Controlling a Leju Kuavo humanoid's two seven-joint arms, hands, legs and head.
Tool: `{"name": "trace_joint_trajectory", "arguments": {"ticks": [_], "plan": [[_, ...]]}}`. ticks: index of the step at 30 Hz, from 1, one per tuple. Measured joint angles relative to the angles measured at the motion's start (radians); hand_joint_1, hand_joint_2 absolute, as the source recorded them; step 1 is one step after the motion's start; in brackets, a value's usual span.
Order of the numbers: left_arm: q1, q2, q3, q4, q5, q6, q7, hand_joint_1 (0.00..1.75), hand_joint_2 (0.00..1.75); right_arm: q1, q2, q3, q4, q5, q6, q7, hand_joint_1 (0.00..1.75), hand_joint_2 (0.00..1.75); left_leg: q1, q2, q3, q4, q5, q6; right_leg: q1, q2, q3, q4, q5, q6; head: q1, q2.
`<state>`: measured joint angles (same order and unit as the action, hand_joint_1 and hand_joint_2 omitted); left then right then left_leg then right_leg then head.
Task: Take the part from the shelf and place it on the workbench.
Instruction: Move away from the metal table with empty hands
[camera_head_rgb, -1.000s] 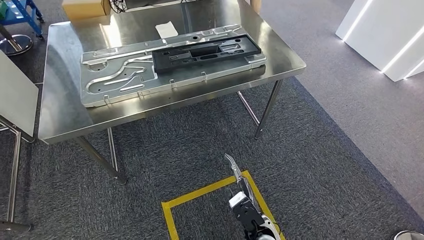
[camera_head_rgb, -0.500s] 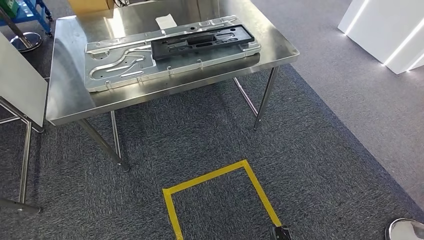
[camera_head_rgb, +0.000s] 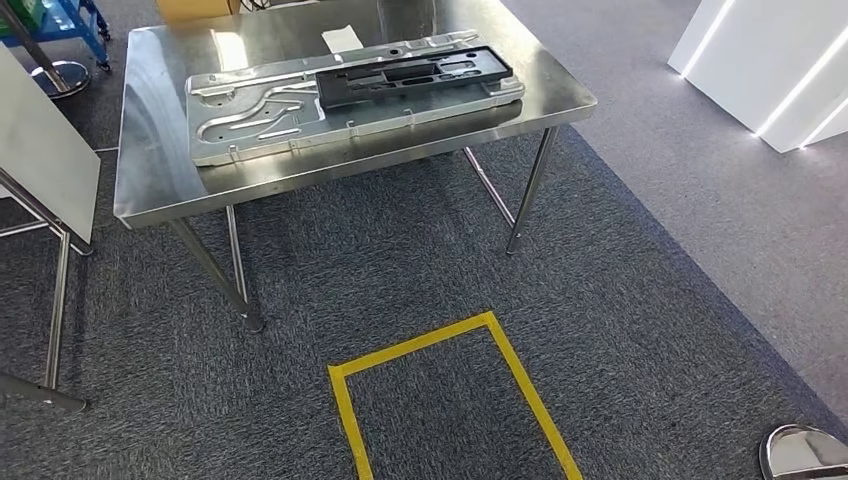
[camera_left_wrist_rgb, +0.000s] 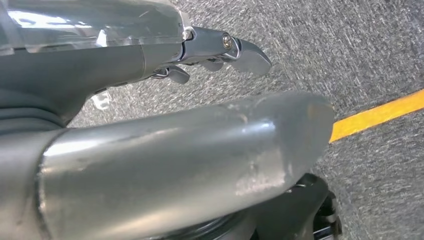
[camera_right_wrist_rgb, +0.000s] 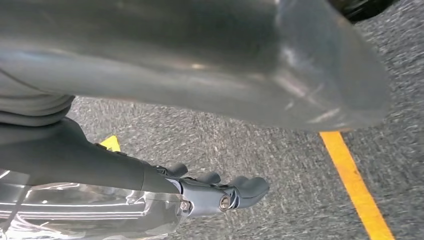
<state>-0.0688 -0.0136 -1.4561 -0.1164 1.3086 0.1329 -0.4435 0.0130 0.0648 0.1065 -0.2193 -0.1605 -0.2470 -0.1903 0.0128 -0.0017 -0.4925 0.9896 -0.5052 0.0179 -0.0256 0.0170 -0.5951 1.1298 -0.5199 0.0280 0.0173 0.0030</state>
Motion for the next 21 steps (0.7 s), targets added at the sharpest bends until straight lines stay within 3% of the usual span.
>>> {"name": "trace_joint_trajectory", "arguments": {"ticks": [1,3,5,7,10,11,12,14,16,18,21], "plan": [[-0.002,0.0,-0.002,0.0,0.0,0.0,0.0,0.0,0.0,0.0,0.0,-0.001,0.004,0.002,0.0,0.0,0.0,0.0,0.0,-0.004,-0.002,0.001,0.002,-0.005,0.0,0.015,0.039,-0.065,0.015,-0.003,0.0,0.0],[-0.005,0.0,-0.006,0.0,-0.003,0.001,0.001,0.0,0.0,-0.001,0.002,-0.001,0.012,0.008,0.0,-0.002,0.0,0.0,0.0,-0.013,-0.01,0.003,0.007,-0.017,0.003,0.032,0.068,-0.121,0.018,-0.011,-0.001,0.0],[-0.006,0.001,-0.013,0.0,-0.017,0.007,0.004,0.0,0.0,-0.004,0.005,-0.002,0.018,0.015,0.0,-0.004,0.0,0.0,0.003,-0.024,-0.016,0.003,0.011,-0.03,0.006,0.016,0.067,-0.125,0.022,-0.024,-0.001,0.0],[-0.005,0.003,-0.026,0.0,-0.057,0.026,0.014,0.0,0.0,-0.008,0.008,-0.002,0.022,0.023,0.0,-0.002,0.0,0.0,0.005,-0.022,-0.03,0.033,-0.013,-0.038,0.005,-0.002,0.068,-0.135,0.028,-0.041,-0.003,0.0],[-0.004,0.005,-0.056,0.0,-0.136,0.053,0.038,0.0,0.0,-0.011,0.011,-0.002,0.027,0.03,0.0,0.004,0.0,0.0,0.006,-0.011,-0.11,0.207,-0.112,-0.041,0.013,-0.034,0.062,-0.139,0.033,-0.057,-0.006,0.0],[-0.003,0.005,-0.062,0.0,-0.15,0.056,0.043,0.0,0.0,-0.011,0.012,-0.002,0.028,0.033,0.0,0.008,0.0,0.0,0.006,-0.01,-0.136,0.263,-0.133,-0.042,0.016,-0.043,0.059,-0.136,0.033,-0.058,-0.006,0.0],[-0.001,0.005,-0.067,0.0,-0.156,0.057,0.047,0.0,0.0,-0.012,0.014,-0.002,0.03,0.036,-0.001,0.013,0.0,0.0,0.006,-0.009,-0.146,0.289,-0.134,-0.042,0.019,-0.053,0.056,-0.134,0.032,-0.059,-0.006,0.0],[0.002,0.007,-0.073,0.0,-0.159,0.058,0.053,0.0,0.0,-0.015,0.017,-0.001,0.032,0.041,-0.005,0.024,0.0,0.0,0.006,0.0,-0.113,0.229,-0.084,-0.039,0.022,-0.07,0.054,-0.127,0.03,-0.06,-0.006,0.0],[0.002,0.01,-0.079,0.0,-0.16,0.057,0.057,0.0,0.0,-0.016,0.021,-0.001,0.033,0.045,-0.01,0.032,0.0,0.0,0.001,0.034,-0.047,0.094,-0.025,-0.032,0.025,-0.087,0.053,-0.118,0.025,-0.056,-0.006,0.0],[0.0,0.012,-0.084,0.0,-0.16,0.057,0.058,0.0,0.0,-0.017,0.022,-0.001,0.035,0.048,-0.012,0.035,0.0,0.0,-0.006,0.056,-0.019,0.026,-0.006,-0.023,0.028,-0.1,0.05,-0.11,0.023,-0.049,-0.005,0.0],[0.002,0.012,-0.088,0.0,-0.162,0.053,0.057,0.0,0.0,-0.024,0.023,0.001,0.036,0.054,-0.002,0.034,0.0,0.0,-0.007,0.036,-0.025,0.018,0.003,-0.01,0.028,-0.113,0.051,-0.108,0.023,-0.035,-0.005,0.0]]}}
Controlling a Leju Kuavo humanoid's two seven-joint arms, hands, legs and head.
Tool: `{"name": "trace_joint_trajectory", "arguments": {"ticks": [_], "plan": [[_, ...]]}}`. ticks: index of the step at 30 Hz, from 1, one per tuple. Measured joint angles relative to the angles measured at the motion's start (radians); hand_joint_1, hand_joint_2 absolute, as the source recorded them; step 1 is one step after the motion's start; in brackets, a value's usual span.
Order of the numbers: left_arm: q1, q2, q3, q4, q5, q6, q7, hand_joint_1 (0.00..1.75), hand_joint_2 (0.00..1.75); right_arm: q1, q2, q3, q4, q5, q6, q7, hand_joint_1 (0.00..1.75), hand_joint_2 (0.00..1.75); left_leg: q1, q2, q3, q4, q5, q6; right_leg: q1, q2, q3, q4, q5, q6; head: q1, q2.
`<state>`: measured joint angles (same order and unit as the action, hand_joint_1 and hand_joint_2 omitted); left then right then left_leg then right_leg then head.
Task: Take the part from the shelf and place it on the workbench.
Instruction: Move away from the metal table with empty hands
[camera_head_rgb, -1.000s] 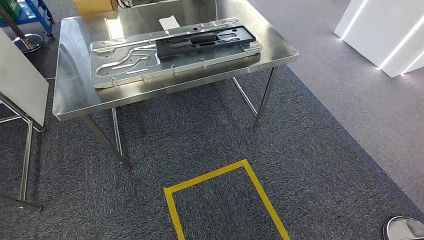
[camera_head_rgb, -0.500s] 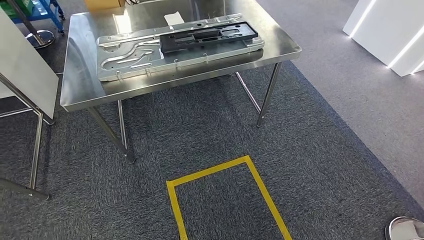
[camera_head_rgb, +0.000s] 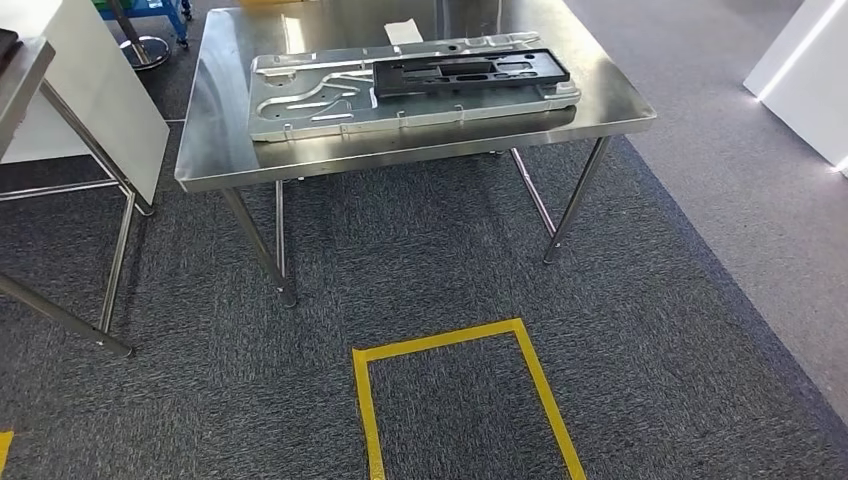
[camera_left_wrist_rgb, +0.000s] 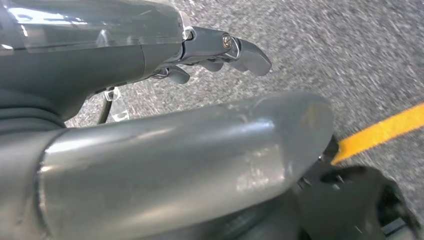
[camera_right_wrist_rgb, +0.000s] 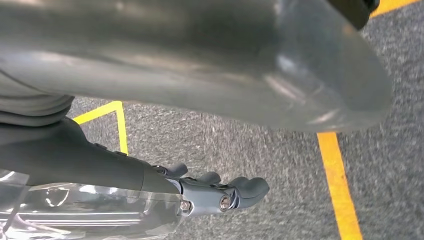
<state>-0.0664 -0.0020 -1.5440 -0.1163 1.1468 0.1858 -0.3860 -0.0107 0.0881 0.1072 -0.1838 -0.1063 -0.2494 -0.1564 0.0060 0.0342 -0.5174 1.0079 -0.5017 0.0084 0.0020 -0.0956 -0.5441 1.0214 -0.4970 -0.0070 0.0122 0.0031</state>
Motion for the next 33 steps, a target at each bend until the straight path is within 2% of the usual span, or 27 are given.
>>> {"name": "trace_joint_trajectory", "arguments": {"ticks": [2,4,5,6,7,8,9,11,13,15,16,17,19,20,21,22,23,24,25,27,28,30,31,32,33], "plan": [[-0.001,0.0,-0.001,0.0,-0.004,-0.002,-0.004,0.0,0.0,-0.002,0.0,0.001,0.0,0.004,0.006,-0.004,0.0,0.0,0.005,-0.016,-0.002,-0.008,0.012,0.012,-0.005,0.034,-0.014,0.037,-0.033,0.013,0.004,0.0],[-0.004,0.0,-0.002,0.0,-0.007,-0.001,-0.008,0.0,0.0,-0.001,-0.001,0.002,0.001,0.006,0.008,-0.006,0.0,0.0,0.007,-0.032,-0.01,-0.01,0.021,0.019,-0.011,0.077,-0.063,0.146,-0.102,0.023,0.009,0.0],[-0.005,-0.001,-0.002,0.0,-0.008,0.001,-0.009,0.0,0.0,-0.001,-0.001,0.004,0.002,0.006,0.008,-0.007,0.0,0.0,0.007,-0.041,-0.014,-0.009,0.024,0.02,-0.013,0.086,-0.092,0.21,-0.131,0.026,0.009,0.0],[-0.006,-0.001,-0.003,0.0,-0.01,0.004,-0.009,0.0,0.0,0.0,-0.002,0.005,0.003,0.007,0.008,-0.007,0.0,0.0,0.007,-0.051,-0.017,-0.009,0.026,0.02,-0.014,0.089,-0.112,0.256,-0.144,0.028,0.009,0.0],[-0.005,-0.002,-0.003,0.0,-0.012,0.008,-0.008,0.0,0.0,0.0,-0.002,0.006,0.004,0.008,0.008,-0.007,0.0,0.0,0.007,-0.063,-0.019,-0.008,0.027,0.019,-0.015,0.09,-0.116,0.268,-0.137,0.029,0.009,0.0],[-0.004,-0.002,-0.003,0.0,-0.013,0.012,-0.006,0.0,0.0,0.0,-0.002,0.007,0.004,0.009,0.008,-0.007,0.0,0.0,0.007,-0.076,-0.019,-0.007,0.028,0.017,-0.016,0.094,-0.099,0.237,-0.109,0.027,0.009,0.0],[-0.004,-0.003,-0.004,0.0,-0.015,0.015,-0.005,0.0,0.0,0.0,-0.002,0.008,0.004,0.01,0.008,-0.007,0.0,0.0,0.007,-0.088,-0.019,-0.006,0.029,0.016,-0.017,0.104,-0.067,0.174,-0.07,0.024,0.01,0.0],[-0.006,-0.004,-0.005,0.0,-0.016,0.019,-0.004,0.0,0.0,0.002,-0.005,0.011,0.006,0.014,0.006,-0.007,0.0,0.0,0.008,-0.112,-0.023,-0.003,0.032,0.008,-0.019,0.158,-0.004,0.041,-0.016,0.016,0.008,0.0],[-0.009,-0.005,-0.005,0.0,-0.016,0.019,-0.003,0.0,0.0,0.004,-0.007,0.014,0.008,0.019,0.005,-0.008,0.0,0.0,0.011,-0.133,-0.032,-0.003,0.037,-0.005,-0.017,0.191,0.015,-0.009,-0.009,0.01,0.007,0.0],[-0.008,-0.005,-0.007,0.0,-0.016,0.02,-0.003,0.0,0.0,0.002,-0.007,0.017,0.008,0.022,0.005,-0.008,0.0,0.0,0.014,-0.154,-0.041,-0.005,0.042,-0.021,-0.017,0.169,0.016,-0.018,-0.004,0.003,0.007,0.0],[-0.007,-0.005,-0.008,0.0,-0.017,0.02,-0.004,0.0,0.0,0.001,-0.008,0.018,0.008,0.023,0.006,-0.009,0.0,0.0,0.014,-0.148,-0.046,0.001,0.037,-0.027,-0.018,0.155,0.019,-0.026,0.0,-0.004,0.006,0.0],[-0.007,-0.005,-0.008,0.0,-0.017,0.02,-0.004,0.0,0.0,0.001,-0.008,0.019,0.009,0.025,0.007,-0.01,0.0,0.0,0.012,-0.129,-0.058,0.024,0.02,-0.03,-0.02,0.139,0.021,-0.034,0.005,-0.011,0.004,0.0],[-0.009,-0.005,-0.009,0.0,-0.018,0.02,-0.006,0.0,0.0,0.004,-0.01,0.022,0.009,0.027,0.011,-0.012,0.0,0.0,0.009,-0.073,-0.104,0.129,-0.047,-0.034,-0.017,0.107,0.022,-0.042,0.009,-0.021,-0.002,0.0],[-0.01,-0.005,-0.009,0.0,-0.018,0.02,-0.006,0.0,0.0,0.005,-0.01,0.024,0.01,0.027,0.013,-0.013,0.0,0.0,0.01,-0.056,-0.134,0.198,-0.082,-0.036,-0.014,0.091,0.02,-0.04,0.009,-0.023,-0.004,0.0],[-0.01,-0.006,-0.009,0.0,-0.018,0.02,-0.006,0.0,0.0,0.006,-0.01,0.025,0.011,0.028,0.016,-0.013,0.0,0.0,0.011,-0.048,-0.156,0.252,-0.103,-0.038,-0.01,0.075,0.018,-0.038,0.008,-0.025,-0.004,0.0],[-0.009,-0.006,-0.009,0.0,-0.018,0.02,-0.006,0.0,0.0,0.006,-0.01,0.026,0.011,0.028,0.018,-0.013,0.0,0.0,0.011,-0.044,-0.162,0.274,-0.106,-0.04,-0.008,0.06,0.017,-0.035,0.006,-0.026,-0.004,0.0],[-0.008,-0.006,-0.009,0.0,-0.018,0.02,-0.006,0.0,0.0,0.005,-0.01,0.026,0.011,0.028,0.019,-0.013,0.0,0.0,0.011,-0.04,-0.148,0.258,-0.09,-0.04,-0.006,0.046,0.016,-0.032,0.005,-0.026,-0.004,0.0],[-0.007,-0.006,-0.009,0.0,-0.018,0.02,-0.006,0.0,0.0,0.004,-0.01,0.027,0.011,0.028,0.02,-0.013,0.0,0.0,0.011,-0.032,-0.114,0.202,-0.059,-0.038,-0.005,0.034,0.016,-0.028,0.002,-0.026,-0.005,0.0],[-0.008,-0.006,-0.009,0.0,-0.018,0.02,-0.006,0.0,0.0,0.003,-0.01,0.027,0.011,0.029,0.02,-0.013,0.0,0.0,0.009,-0.013,-0.071,0.125,-0.03,-0.033,-0.004,0.023,0.016,-0.025,0.0,-0.024,-0.005,0.0],[-0.01,-0.006,-0.009,0.0,-0.018,0.02,-0.006,0.0,0.0,0.002,-0.01,0.028,0.011,0.03,0.02,-0.014,0.0,0.0,0.002,0.018,-0.012,0.014,0.005,-0.021,0.0,0.004,0.018,-0.018,-0.006,-0.017,-0.003,0.0],[-0.011,-0.006,-0.009,0.0,-0.018,0.02,-0.007,0.0,0.0,0.001,-0.01,0.029,0.011,0.03,0.02,-0.014,0.0,0.0,-0.001,0.024,-0.004,-0.005,0.008,-0.016,0.001,-0.004,0.019,-0.016,-0.007,-0.012,-0.002,0.0],[-0.009,-0.006,-0.009,0.0,-0.019,0.02,-0.007,0.0,0.0,-0.003,-0.01,0.031,0.011,0.032,0.021,-0.014,0.0,0.0,-0.003,0.007,-0.008,-0.009,0.014,-0.007,0.001,-0.018,0.022,-0.017,-0.006,-0.003,-0.001,0.0],[-0.007,-0.006,-0.01,0.0,-0.019,0.02,-0.007,0.0,0.0,-0.005,-0.01,0.032,0.011,0.034,0.022,-0.013,0.0,0.0,0.0,-0.001,-0.007,-0.014,0.019,-0.003,0.0,-0.013,0.022,-0.014,-0.011,0.003,-0.001,0.0],[-0.006,-0.007,-0.01,0.0,-0.02,0.02,-0.006,0.0,0.0,-0.005,-0.011,0.033,0.011,0.036,0.024,-0.013,0.0,0.0,0.004,-0.01,-0.006,-0.021,0.026,0.003,-0.001,0.004,0.017,0.001,-0.025,0.008,0.001,0.0],[-0.006,-0.007,-0.01,0.0,-0.02,0.02,-0.006,0.0,0.0,-0.005,-0.012,0.034,0.011,0.039,0.027,-0.013,0.0,0.0,0.008,-0.019,-0.006,-0.026,0.032,0.008,-0.004,0.029,0.003,0.037,-0.052,0.013,0.003,0.0]]}}
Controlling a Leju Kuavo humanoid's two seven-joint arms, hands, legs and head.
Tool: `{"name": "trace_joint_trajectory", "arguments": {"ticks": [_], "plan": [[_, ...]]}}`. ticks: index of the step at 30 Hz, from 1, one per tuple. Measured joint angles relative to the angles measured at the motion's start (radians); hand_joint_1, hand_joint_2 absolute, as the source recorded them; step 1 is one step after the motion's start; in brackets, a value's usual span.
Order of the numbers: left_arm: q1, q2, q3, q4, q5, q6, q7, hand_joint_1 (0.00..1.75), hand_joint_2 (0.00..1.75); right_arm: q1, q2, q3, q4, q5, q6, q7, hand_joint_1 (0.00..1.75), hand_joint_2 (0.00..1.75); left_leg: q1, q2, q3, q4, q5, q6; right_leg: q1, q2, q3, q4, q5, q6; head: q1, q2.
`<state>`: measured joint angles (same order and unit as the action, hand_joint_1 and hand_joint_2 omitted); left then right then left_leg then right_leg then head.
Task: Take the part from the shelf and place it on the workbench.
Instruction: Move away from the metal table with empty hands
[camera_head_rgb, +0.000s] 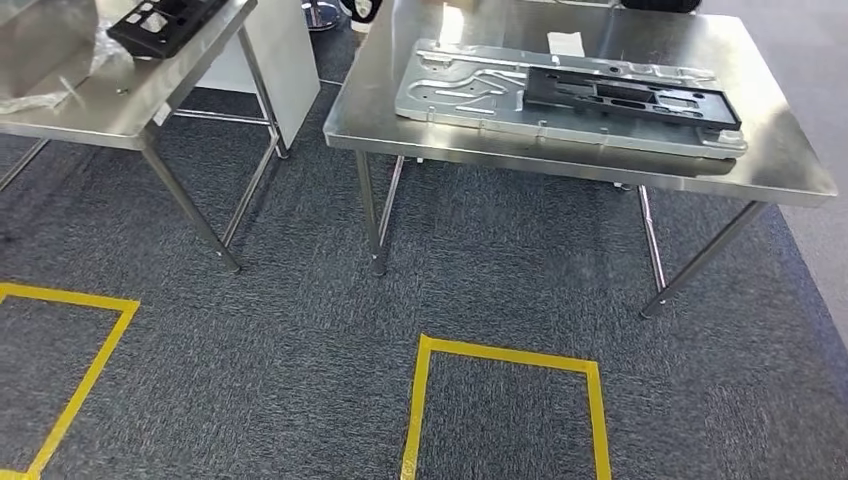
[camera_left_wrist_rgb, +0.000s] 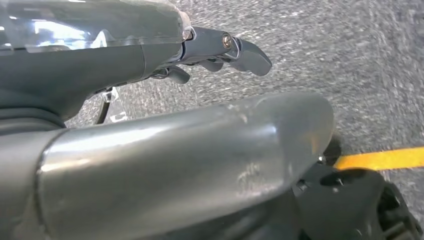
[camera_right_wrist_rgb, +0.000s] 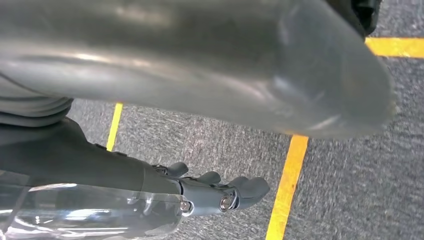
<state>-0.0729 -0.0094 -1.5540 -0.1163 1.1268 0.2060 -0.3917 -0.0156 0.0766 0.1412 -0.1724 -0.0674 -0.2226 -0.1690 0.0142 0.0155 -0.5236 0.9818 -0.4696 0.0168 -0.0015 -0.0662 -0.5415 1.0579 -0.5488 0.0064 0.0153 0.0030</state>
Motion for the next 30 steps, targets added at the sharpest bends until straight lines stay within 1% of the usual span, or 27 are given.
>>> {"name": "trace_joint_trajectory", "arguments": {"ticks": [1,2,3,4,5,6,7,8,9,10,11,13,14,15,16,17,18,19,20,21,22,24,25,26,28,29,30], "plan": [[-0.001,0.0,0.0,0.0,-0.001,0.0,0.001,0.0,0.0,0.002,-0.001,0.002,0.001,0.003,0.004,0.001,0.0,0.0,0.002,-0.008,-0.001,-0.002,0.005,0.003,-0.005,0.029,-0.024,0.055,-0.035,0.004,0.002,0.0],[-0.002,0.0,0.0,0.0,-0.001,0.0,0.002,0.0,0.0,0.003,-0.002,0.004,0.001,0.007,0.009,0.001,0.0,0.0,0.002,-0.018,-0.006,-0.002,0.007,0.005,-0.008,0.049,-0.053,0.12,-0.071,0.007,0.004,0.0],[-0.003,0.0,0.0,0.0,-0.002,0.001,0.002,0.0,0.0,0.004,-0.003,0.007,0.002,0.011,0.014,0.002,0.0,0.0,0.002,-0.028,-0.009,0.0,0.009,0.005,-0.011,0.057,-0.08,0.18,-0.096,0.01,0.004,0.0],[-0.002,-0.001,0.0,0.0,-0.002,0.002,0.002,0.0,0.0,0.005,-0.004,0.01,0.002,0.015,0.02,0.002,0.0,0.0,0.003,-0.039,-0.011,0.002,0.01,0.005,-0.013,0.06,-0.095,0.212,-0.1,0.013,0.004,0.0],[-0.001,-0.001,0.0,0.0,-0.002,0.003,0.003,0.0,0.0,0.005,-0.004,0.013,0.003,0.018,0.027,0.002,0.0,0.0,0.004,-0.052,-0.012,0.005,0.01,0.003,-0.016,0.061,-0.093,0.209,-0.084,0.015,0.004,0.0],[0.0,-0.001,0.0,0.0,-0.001,0.004,0.003,0.0,0.0,0.005,-0.005,0.015,0.003,0.021,0.034,0.003,0.0,0.0,0.005,-0.066,-0.013,0.009,0.009,0.001,-0.019,0.066,-0.072,0.165,-0.05,0.016,0.004,0.0],[-0.001,-0.001,0.0,0.0,0.0,0.006,0.003,0.0,0.0,0.006,-0.006,0.018,0.003,0.022,0.041,0.003,0.0,0.0,0.007,-0.079,-0.013,0.013,0.007,-0.003,-0.023,0.078,-0.041,0.098,-0.011,0.017,0.004,0.0],[-0.002,-0.001,0.0,0.0,0.001,0.007,0.002,0.0,0.0,0.007,-0.006,0.02,0.004,0.024,0.047,0.004,0.0,0.0,0.007,-0.092,-0.016,0.019,0.006,-0.009,-0.026,0.104,-0.011,0.034,0.015,0.018,0.005,0.0],[-0.003,-0.002,0.0,0.0,0.002,0.009,0.002,0.0,0.0,0.008,-0.007,0.023,0.004,0.026,0.05,0.004,0.0,0.0,0.007,-0.104,-0.021,0.024,0.005,-0.016,-0.029,0.126,0.009,-0.013,0.031,0.018,0.005,0.0],[-0.004,-0.002,0.0,0.0,0.002,0.01,0.002,0.0,0.0,0.008,-0.007,0.026,0.005,0.029,0.052,0.005,0.0,0.0,0.007,-0.114,-0.026,0.028,0.006,-0.023,-0.029,0.144,0.017,-0.034,0.033,0.017,0.005,0.0],[-0.004,-0.002,0.0,0.0,0.003,0.011,0.001,0.0,0.0,0.007,-0.007,0.03,0.006,0.032,0.053,0.006,0.0,0.0,0.007,-0.124,-0.032,0.029,0.008,-0.031,-0.027,0.15,0.017,-0.037,0.029,0.014,0.004,0.0],[-0.001,-0.002,0.0,0.0,0.003,0.012,0.0,0.0,0.0,0.004,-0.007,0.037,0.006,0.038,0.053,0.006,0.0,0.0,0.011,-0.139,-0.039,0.028,0.012,-0.044,-0.025,0.128,0.016,-0.038,0.033,0.002,0.004,0.0],[0.0,-0.002,0.0,0.0,0.004,0.013,0.0,0.0,0.0,0.004,-0.008,0.04,0.006,0.04,0.054,0.007,0.0,0.0,0.011,-0.127,-0.045,0.038,0.005,-0.048,-0.026,0.115,0.016,-0.042,0.036,-0.007,0.002,0.0],[0.0,-0.002,0.0,0.0,0.006,0.013,-0.001,0.0,0.0,0.005,-0.008,0.042,0.006,0.042,0.054,0.007,0.0,0.0,0.011,-0.104,-0.059,0.065,-0.013,-0.051,-0.026,0.1,0.016,-0.045,0.039,-0.016,-0.002,0.0],[-0.001,-0.002,0.0,0.0,0.009,0.014,-0.003,0.0,0.0,0.007,-0.008,0.044,0.007,0.043,0.055,0.007,0.0,0.0,0.01,-0.074,-0.081,0.114,-0.043,-0.052,-0.025,0.085,0.015,-0.048,0.041,-0.023,-0.005,0.0],[-0.002,-0.002,0.0,0.0,0.017,0.014,-0.007,0.0,0.0,0.009,-0.008,0.047,0.007,0.047,0.057,0.007,0.0,0.0,0.008,-0.047,-0.111,0.18,-0.079,-0.053,-0.021,0.07,0.014,-0.049,0.041,-0.027,-0.008,0.0],[-0.003,-0.002,0.003,0.0,0.028,0.015,-0.013,0.0,0.0,0.011,-0.008,0.05,0.008,0.05,0.06,0.007,0.0,0.0,0.008,-0.034,-0.141,0.248,-0.11,-0.054,-0.017,0.053,0.012,-0.048,0.041,-0.03,-0.01,0.0],[-0.003,-0.002,0.008,0.0,0.043,0.016,-0.023,0.0,0.0,0.012,-0.008,0.054,0.008,0.054,0.062,0.006,0.0,0.0,0.008,-0.027,-0.16,0.297,-0.128,-0.055,-0.013,0.037,0.011,-0.048,0.04,-0.031,-0.01,0.0],[-0.001,-0.002,0.015,0.0,0.059,0.017,-0.035,0.0,0.0,0.013,-0.008,0.058,0.009,0.058,0.063,0.006,0.0,0.0,0.008,-0.024,-0.161,0.312,-0.126,-0.054,-0.009,0.023,0.01,-0.047,0.04,-0.032,-0.01,0.0],[0.0,-0.002,0.024,0.0,0.072,0.018,-0.047,0.0,0.0,0.013,-0.008,0.062,0.009,0.061,0.064,0.005,0.0,0.0,0.007,-0.02,-0.142,0.286,-0.107,-0.051,-0.006,0.009,0.01,-0.046,0.039,-0.032,-0.01,0.0],[0.002,-0.002,0.033,0.0,0.084,0.018,-0.058,0.0,0.0,0.013,-0.008,0.064,0.009,0.062,0.063,0.003,0.0,0.0,0.006,-0.012,-0.105,0.224,-0.076,-0.046,-0.004,-0.003,0.011,-0.045,0.038,-0.033,-0.01,0.0],[0.001,-0.002,0.05,0.0,0.101,0.018,-0.074,0.0,0.0,0.013,-0.007,0.069,0.01,0.065,0.06,0.001,0.0,0.0,-0.001,0.023,-0.03,0.086,-0.033,-0.032,0.0,-0.024,0.014,-0.043,0.036,-0.03,-0.009,0.0],[0.0,-0.002,0.057,0.0,0.106,0.017,-0.081,0.0,0.0,0.013,-0.007,0.071,0.01,0.066,0.058,0.0,0.0,0.0,-0.006,0.036,-0.01,0.046,-0.024,-0.027,0.001,-0.033,0.015,-0.043,0.035,-0.027,-0.009,0.0],[-0.001,-0.001,0.065,0.0,0.11,0.016,-0.087,0.0,0.0,0.013,-0.006,0.073,0.01,0.067,0.055,0.0,0.0,0.0,-0.01,0.042,-0.005,0.029,-0.024,-0.023,0.001,-0.041,0.016,-0.043,0.035,-0.022,-0.008,0.0],[0.003,-0.001,0.077,0.0,0.112,0.018,-0.096,0.0,0.0,0.01,-0.005,0.078,0.01,0.069,0.05,-0.002,0.0,0.0,-0.013,0.027,-0.008,0.025,-0.018,-0.016,0.0,-0.056,0.019,-0.046,0.037,-0.011,-0.008,0.0],[0.006,-0.002,0.082,0.0,0.113,0.02,-0.102,0.0,0.0,0.008,-0.005,0.08,0.01,0.07,0.049,-0.003,0.0,0.0,-0.011,0.018,-0.007,0.018,-0.012,-0.012,-0.002,-0.05,0.021,-0.045,0.034,-0.005,-0.008,0.0],[0.008,-0.003,0.085,0.0,0.112,0.025,-0.11,0.0,0.0,0.007,-0.005,0.081,0.01,0.071,0.048,-0.006,0.0,0.0,-0.007,0.009,-0.004,0.011,-0.006,-0.007,-0.003,-0.031,0.018,-0.034,0.023,0.001,-0.007,0.0]]}}
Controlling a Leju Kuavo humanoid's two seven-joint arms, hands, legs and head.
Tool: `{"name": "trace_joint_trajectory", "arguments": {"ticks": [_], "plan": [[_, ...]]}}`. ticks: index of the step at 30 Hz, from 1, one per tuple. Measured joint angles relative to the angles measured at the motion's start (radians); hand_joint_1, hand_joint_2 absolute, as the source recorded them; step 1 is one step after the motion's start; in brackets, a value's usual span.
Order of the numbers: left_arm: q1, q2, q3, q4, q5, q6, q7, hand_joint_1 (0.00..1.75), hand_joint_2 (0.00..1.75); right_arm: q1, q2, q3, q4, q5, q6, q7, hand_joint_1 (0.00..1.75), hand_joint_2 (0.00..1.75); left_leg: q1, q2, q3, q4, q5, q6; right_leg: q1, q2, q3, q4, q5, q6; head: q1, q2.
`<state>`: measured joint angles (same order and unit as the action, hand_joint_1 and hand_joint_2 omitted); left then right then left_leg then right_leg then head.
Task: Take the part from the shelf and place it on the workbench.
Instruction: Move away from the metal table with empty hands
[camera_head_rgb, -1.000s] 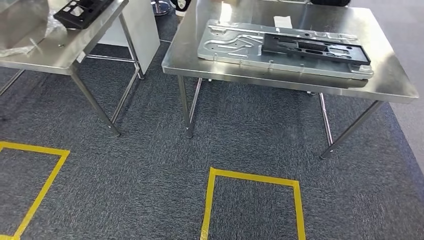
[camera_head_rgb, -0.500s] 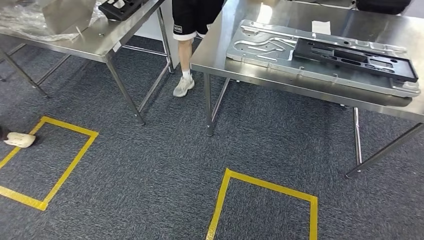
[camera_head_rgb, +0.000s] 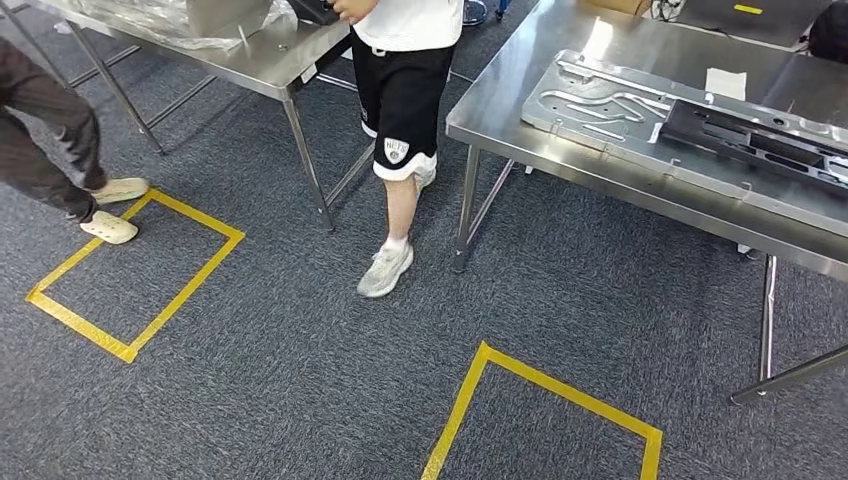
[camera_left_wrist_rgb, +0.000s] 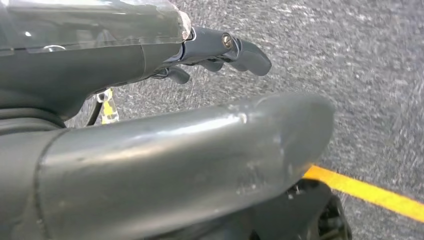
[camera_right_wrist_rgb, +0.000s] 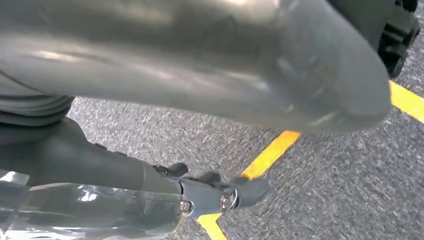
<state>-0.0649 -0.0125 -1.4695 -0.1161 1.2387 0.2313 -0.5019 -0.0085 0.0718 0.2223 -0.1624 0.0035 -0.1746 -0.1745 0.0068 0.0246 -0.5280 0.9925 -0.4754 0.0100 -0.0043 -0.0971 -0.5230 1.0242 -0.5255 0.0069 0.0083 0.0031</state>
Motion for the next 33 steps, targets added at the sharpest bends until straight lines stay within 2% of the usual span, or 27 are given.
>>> {"name": "trace_joint_trajectory", "arguments": {"ticks": [2,3,4,5,6,7,8,9,10,11,12,13,14,16,18,19,20,21,22,23,25,26,27,29,30,31,33], "plan": [[-0.002,-0.002,0.003,0.0,-0.002,0.015,-0.02,0.0,0.0,0.002,0.0,0.0,0.001,0.0,-0.001,-0.004,0.0,0.0,0.006,-0.017,0.001,-0.01,0.012,0.008,-0.005,0.059,-0.037,0.08,-0.055,0.009,0.004,0.0],[-0.004,-0.002,0.003,0.0,-0.003,0.024,-0.029,0.0,0.0,0.004,0.0,0.0,0.002,0.0,-0.001,-0.006,0.0,0.0,0.006,-0.027,-0.002,-0.011,0.015,0.011,-0.006,0.079,-0.067,0.142,-0.089,0.011,0.006,0.0],[-0.006,-0.003,0.004,0.0,-0.003,0.033,-0.037,0.0,0.0,0.006,-0.001,0.0,0.002,0.0,-0.002,-0.007,0.0,0.0,0.005,-0.037,-0.006,-0.01,0.016,0.012,-0.008,0.088,-0.097,0.203,-0.114,0.012,0.007,0.0],[-0.006,-0.004,0.005,0.0,-0.004,0.037,-0.04,0.0,0.0,0.007,-0.001,0.0,0.003,0.0,-0.002,-0.008,0.0,0.0,0.005,-0.05,-0.007,-0.009,0.017,0.012,-0.009,0.091,-0.115,0.241,-0.121,0.014,0.007,0.0],[-0.007,-0.005,0.006,0.0,-0.004,0.034,-0.039,0.0,0.0,0.008,-0.001,0.001,0.004,0.0,-0.003,-0.008,0.0,0.0,0.005,-0.063,-0.008,-0.006,0.017,0.011,-0.01,0.093,-0.118,0.245,-0.108,0.015,0.007,0.0],[-0.006,-0.006,0.006,0.0,-0.005,0.026,-0.033,0.0,0.0,0.008,-0.002,0.001,0.005,0.0,-0.003,-0.008,0.0,0.0,0.006,-0.077,-0.008,-0.003,0.017,0.01,-0.013,0.097,-0.103,0.212,-0.076,0.015,0.008,0.0],[-0.006,-0.007,0.007,0.0,-0.006,0.016,-0.026,0.0,0.0,0.009,-0.004,0.002,0.006,0.0,-0.003,-0.008,0.0,0.0,0.007,-0.091,-0.009,0.001,0.015,0.008,-0.016,0.109,-0.075,0.152,-0.037,0.016,0.008,0.0],[-0.007,-0.008,0.007,0.0,-0.007,0.009,-0.02,0.0,0.0,0.01,-0.005,0.003,0.007,0.0,-0.002,-0.008,0.0,0.0,0.005,-0.103,-0.011,0.006,0.013,0.003,-0.02,0.134,-0.048,0.09,-0.008,0.015,0.008,0.0],[-0.008,-0.008,0.007,0.0,-0.009,0.006,-0.016,0.0,0.0,0.01,-0.007,0.004,0.008,0.0,0.0,-0.008,0.0,0.0,0.004,-0.116,-0.016,0.013,0.011,-0.003,-0.023,0.156,-0.028,0.04,0.011,0.014,0.008,0.0],[-0.009,-0.009,0.007,0.0,-0.01,0.006,-0.013,0.0,0.0,0.011,-0.007,0.006,0.008,0.001,0.001,-0.008,0.0,0.0,0.003,-0.126,-0.022,0.018,0.01,-0.009,-0.024,0.173,-0.018,0.014,0.016,0.012,0.009,0.0],[-0.01,-0.009,0.007,0.0,-0.01,0.007,-0.012,0.0,0.0,0.01,-0.008,0.007,0.009,0.002,0.003,-0.007,0.0,0.0,0.003,-0.136,-0.028,0.02,0.011,-0.016,-0.022,0.178,-0.017,0.006,0.012,0.008,0.009,0.0],[-0.009,-0.009,0.008,0.0,-0.009,0.007,-0.01,0.0,0.0,0.009,-0.008,0.008,0.009,0.003,0.004,-0.008,0.0,0.0,0.005,-0.148,-0.032,0.021,0.013,-0.023,-0.022,0.168,-0.017,0.004,0.012,0.003,0.009,0.0],[-0.008,-0.009,0.008,0.0,-0.008,0.007,-0.008,0.0,0.0,0.008,-0.008,0.01,0.009,0.003,0.005,-0.007,0.0,0.0,0.007,-0.148,-0.036,0.023,0.012,-0.028,-0.023,0.155,-0.016,0.002,0.014,-0.004,0.009,0.0],[-0.006,-0.009,0.008,0.0,-0.006,0.005,-0.006,0.0,0.0,0.009,-0.009,0.011,0.009,0.004,0.005,-0.008,0.0,0.0,0.006,-0.108,-0.056,0.065,-0.016,-0.036,-0.024,0.128,-0.013,-0.004,0.016,-0.019,0.002,0.0],[-0.008,-0.009,0.009,0.0,-0.006,0.005,-0.005,0.0,0.0,0.012,-0.01,0.012,0.009,0.004,0.006,-0.008,0.0,0.0,0.005,-0.051,-0.109,0.181,-0.081,-0.042,-0.019,0.098,-0.012,-0.005,0.015,-0.03,-0.005,0.0],[-0.01,-0.01,0.009,0.0,-0.005,0.005,-0.005,0.0,0.0,0.013,-0.01,0.013,0.01,0.004,0.006,-0.007,0.0,0.0,0.006,-0.04,-0.14,0.247,-0.11,-0.044,-0.016,0.083,-0.013,-0.004,0.014,-0.033,-0.006,0.0],[-0.01,-0.01,0.009,0.0,-0.005,0.005,-0.004,0.0,0.0,0.014,-0.01,0.014,0.01,0.004,0.006,-0.007,0.0,0.0,0.007,-0.035,-0.162,0.297,-0.127,-0.045,-0.013,0.068,-0.013,-0.004,0.013,-0.034,-0.005,0.0],[-0.009,-0.011,0.009,0.0,-0.005,0.005,-0.004,0.0,0.0,0.013,-0.011,0.014,0.01,0.005,0.006,-0.007,0.0,0.0,0.007,-0.032,-0.166,0.309,-0.124,-0.045,-0.011,0.054,-0.013,-0.003,0.011,-0.035,-0.005,0.0],[-0.008,-0.011,0.01,0.0,-0.004,0.005,-0.004,0.0,0.0,0.013,-0.011,0.015,0.01,0.006,0.006,-0.007,0.0,0.0,0.006,-0.028,-0.149,0.282,-0.102,-0.043,-0.009,0.04,-0.011,-0.002,0.009,-0.034,-0.006,0.0],[-0.008,-0.011,0.01,0.0,-0.002,0.005,-0.003,0.0,0.0,0.012,-0.011,0.016,0.01,0.007,0.008,-0.007,0.0,0.0,0.005,-0.018,-0.115,0.22,-0.067,-0.04,-0.008,0.028,-0.008,-0.002,0.007,-0.033,-0.006,0.0],[-0.009,-0.01,0.014,0.0,0.003,0.004,-0.001,0.0,0.0,0.012,-0.011,0.019,0.01,0.011,0.012,-0.006,0.0,0.0,-0.002,0.029,-0.043,0.085,-0.019,-0.027,-0.005,0.006,-0.001,-0.001,0.001,-0.027,-0.005,0.0],[-0.011,-0.01,0.016,0.0,0.005,0.002,0.0,0.0,0.0,0.012,-0.012,0.021,0.01,0.013,0.014,-0.006,0.0,0.0,-0.006,0.045,-0.024,0.047,-0.01,-0.021,-0.003,-0.002,0.002,0.0,-0.001,-0.023,-0.005,0.0],[-0.011,-0.01,0.018,0.0,0.006,0.001,0.001,0.0,0.0,0.011,-0.012,0.023,0.01,0.015,0.016,-0.006,0.0,0.0,-0.01,0.052,-0.019,0.033,-0.011,-0.016,-0.001,-0.011,0.004,-0.001,-0.003,-0.019,-0.005,0.0],[-0.009,-0.01,0.019,0.0,0.007,0.0,0.004,0.0,0.0,0.007,-0.013,0.027,0.01,0.019,0.018,-0.005,0.0,0.0,-0.011,0.031,-0.02,0.028,-0.005,-0.008,0.001,-0.029,0.009,-0.005,-0.004,-0.009,-0.005,0.0],[-0.008,-0.01,0.019,0.0,0.007,0.0,0.006,0.0,0.0,0.005,-0.014,0.029,0.01,0.021,0.018,-0.005,0.0,0.0,-0.008,0.021,-0.018,0.021,-0.001,-0.003,0.0,-0.023,0.012,-0.003,-0.009,-0.004,-0.004,0.0],[-0.007,-0.01,0.019,0.0,0.007,0.0,0.008,0.0,0.0,0.005,-0.015,0.03,0.01,0.022,0.018,-0.004,0.0,0.0,-0.004,0.01,-0.015,0.014,0.005,0.003,0.0,-0.003,0.008,0.014,-0.024,0.001,-0.003,0.0],[-0.009,-0.011,0.02,0.0,0.007,0.0,0.012,0.0,0.0,0.007,-0.016,0.033,0.01,0.024,0.017,-0.003,0.0,0.0,0.0,-0.012,-0.013,0.005,0.013,0.012,-0.005,0.06,-0.035,0.112,-0.084,0.007,0.002,0.0]]}}
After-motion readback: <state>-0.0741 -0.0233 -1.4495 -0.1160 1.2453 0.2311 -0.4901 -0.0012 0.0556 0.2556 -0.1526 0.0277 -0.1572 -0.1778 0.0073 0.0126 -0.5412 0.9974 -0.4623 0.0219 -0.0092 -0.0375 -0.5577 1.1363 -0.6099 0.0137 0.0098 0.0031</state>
